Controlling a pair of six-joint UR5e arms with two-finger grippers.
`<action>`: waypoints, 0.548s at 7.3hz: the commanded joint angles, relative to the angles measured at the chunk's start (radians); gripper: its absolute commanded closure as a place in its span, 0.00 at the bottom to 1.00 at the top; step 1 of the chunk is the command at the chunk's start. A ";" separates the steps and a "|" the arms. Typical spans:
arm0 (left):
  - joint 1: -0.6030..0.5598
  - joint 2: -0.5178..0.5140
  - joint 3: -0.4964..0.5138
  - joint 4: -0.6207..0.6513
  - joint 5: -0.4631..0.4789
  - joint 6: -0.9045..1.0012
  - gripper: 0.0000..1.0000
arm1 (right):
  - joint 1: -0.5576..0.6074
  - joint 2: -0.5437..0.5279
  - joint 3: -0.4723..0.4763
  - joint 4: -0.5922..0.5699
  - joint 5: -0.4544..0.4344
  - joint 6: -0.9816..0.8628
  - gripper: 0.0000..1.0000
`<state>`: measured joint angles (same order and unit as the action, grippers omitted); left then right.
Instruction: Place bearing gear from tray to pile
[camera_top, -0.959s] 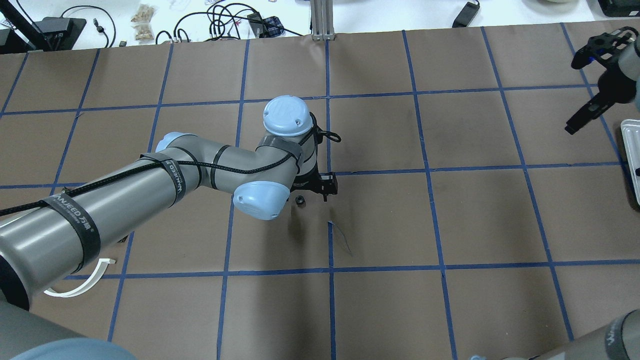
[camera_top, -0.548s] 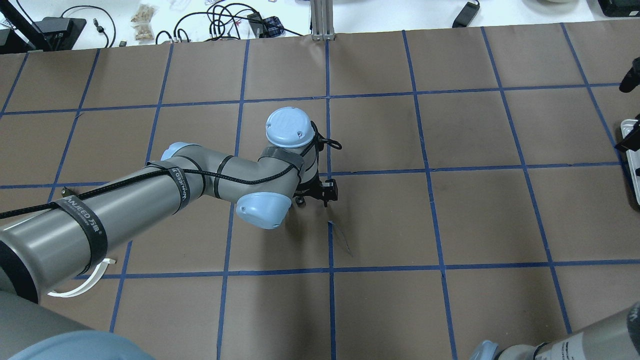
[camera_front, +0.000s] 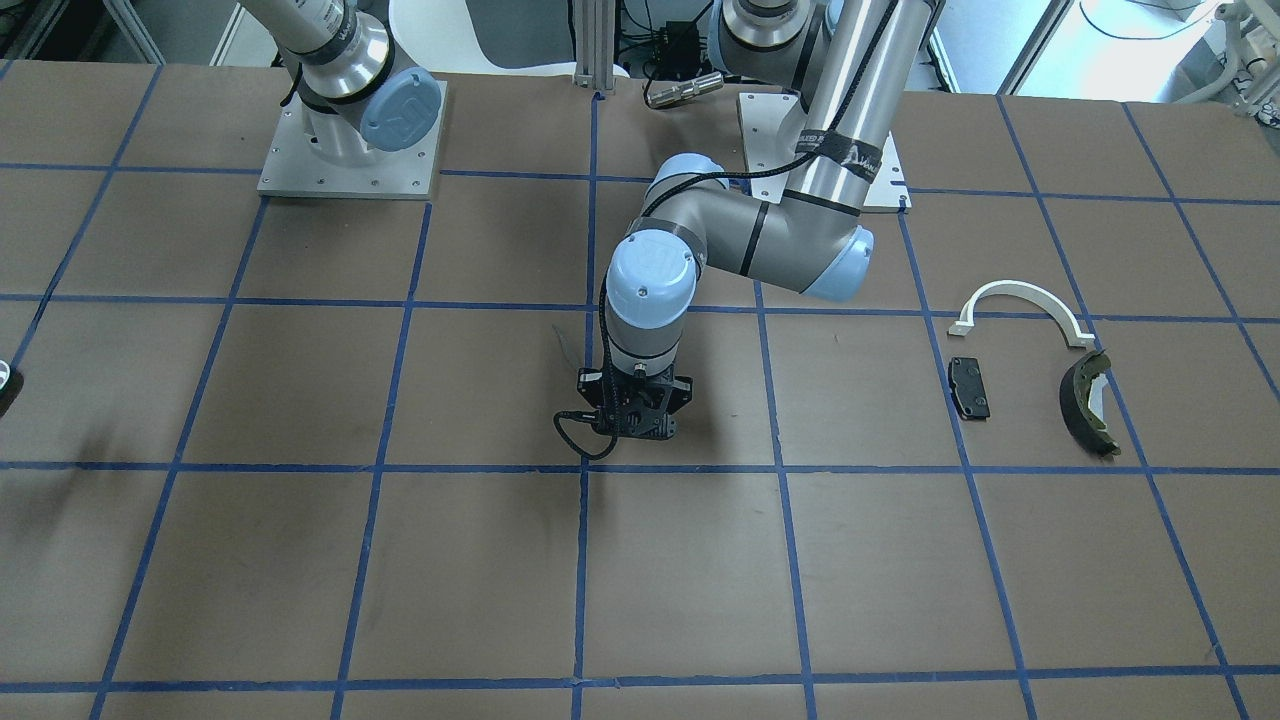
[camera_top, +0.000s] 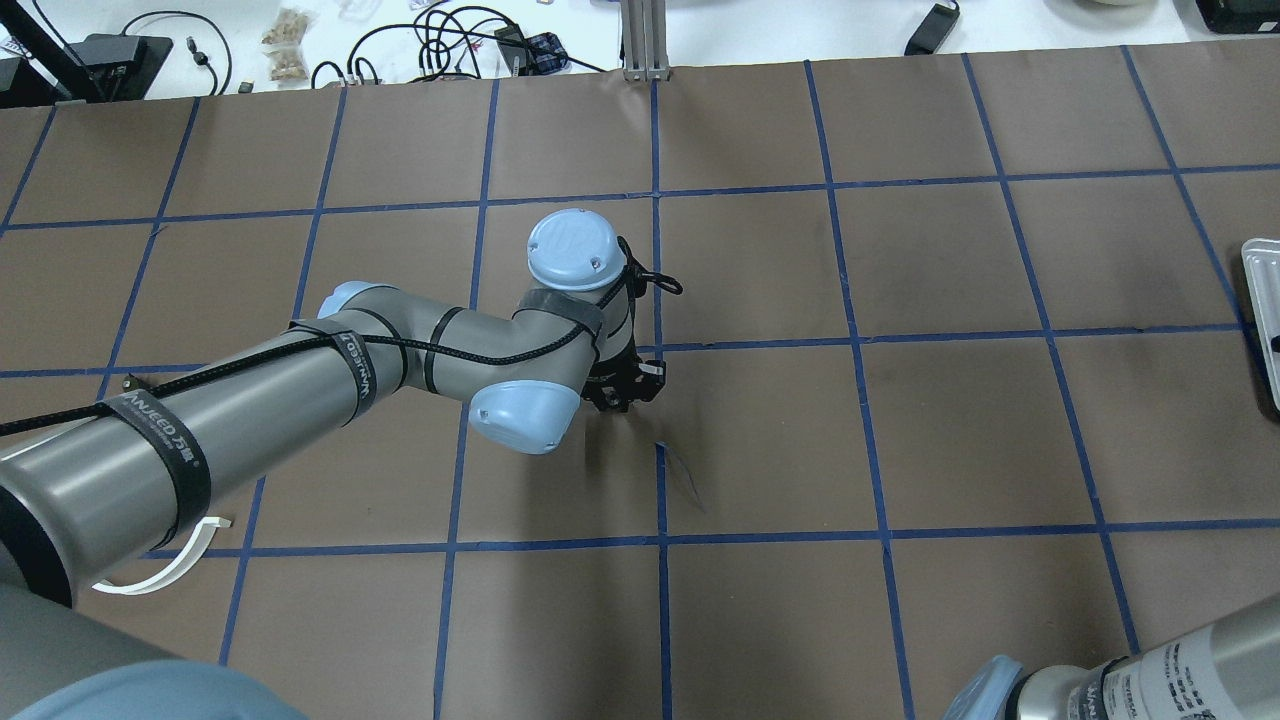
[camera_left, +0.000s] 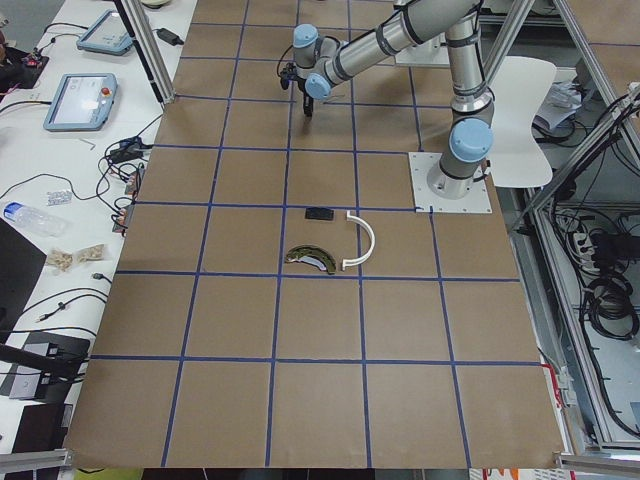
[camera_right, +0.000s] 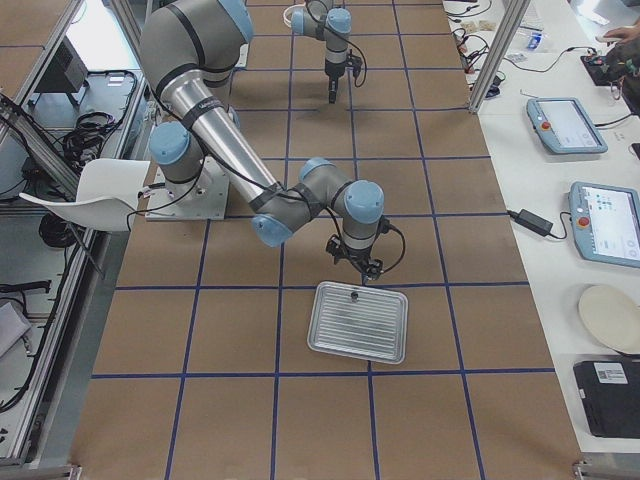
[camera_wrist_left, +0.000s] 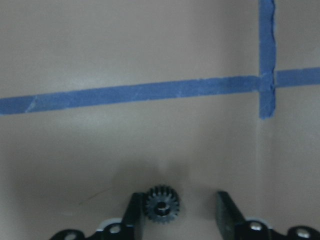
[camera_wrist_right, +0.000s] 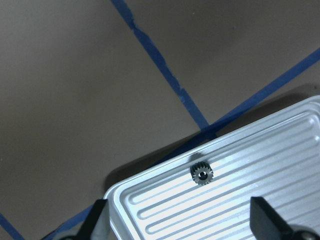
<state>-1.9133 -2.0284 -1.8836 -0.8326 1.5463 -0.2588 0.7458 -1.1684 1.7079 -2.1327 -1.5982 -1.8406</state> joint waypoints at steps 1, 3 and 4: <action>0.007 0.019 0.003 0.000 0.001 0.006 1.00 | -0.037 0.068 -0.001 -0.050 0.024 -0.135 0.00; 0.063 0.109 0.000 -0.057 0.005 0.096 1.00 | -0.037 0.098 -0.004 -0.079 0.073 -0.158 0.00; 0.112 0.173 -0.003 -0.154 0.006 0.146 1.00 | -0.037 0.107 -0.004 -0.081 0.078 -0.154 0.00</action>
<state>-1.8510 -1.9273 -1.8826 -0.8986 1.5512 -0.1650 0.7095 -1.0762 1.7048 -2.2070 -1.5321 -1.9932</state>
